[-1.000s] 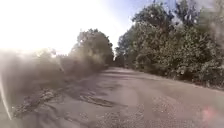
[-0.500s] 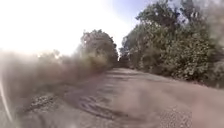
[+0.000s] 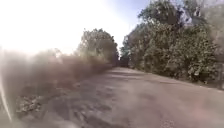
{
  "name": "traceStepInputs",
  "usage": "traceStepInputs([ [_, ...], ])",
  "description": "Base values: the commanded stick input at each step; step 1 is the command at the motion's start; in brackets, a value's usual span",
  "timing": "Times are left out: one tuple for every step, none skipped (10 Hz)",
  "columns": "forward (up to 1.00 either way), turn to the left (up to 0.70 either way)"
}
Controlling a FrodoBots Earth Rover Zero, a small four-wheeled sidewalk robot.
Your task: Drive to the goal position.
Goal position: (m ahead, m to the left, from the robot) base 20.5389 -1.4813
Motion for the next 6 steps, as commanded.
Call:
traceStepInputs([
  [0.70,0.00],
  [0.70,0.00],
  [0.70,0.00],
  [0.70,0.00],
  [0.70,0.00],
  [0.70,0.00],
])
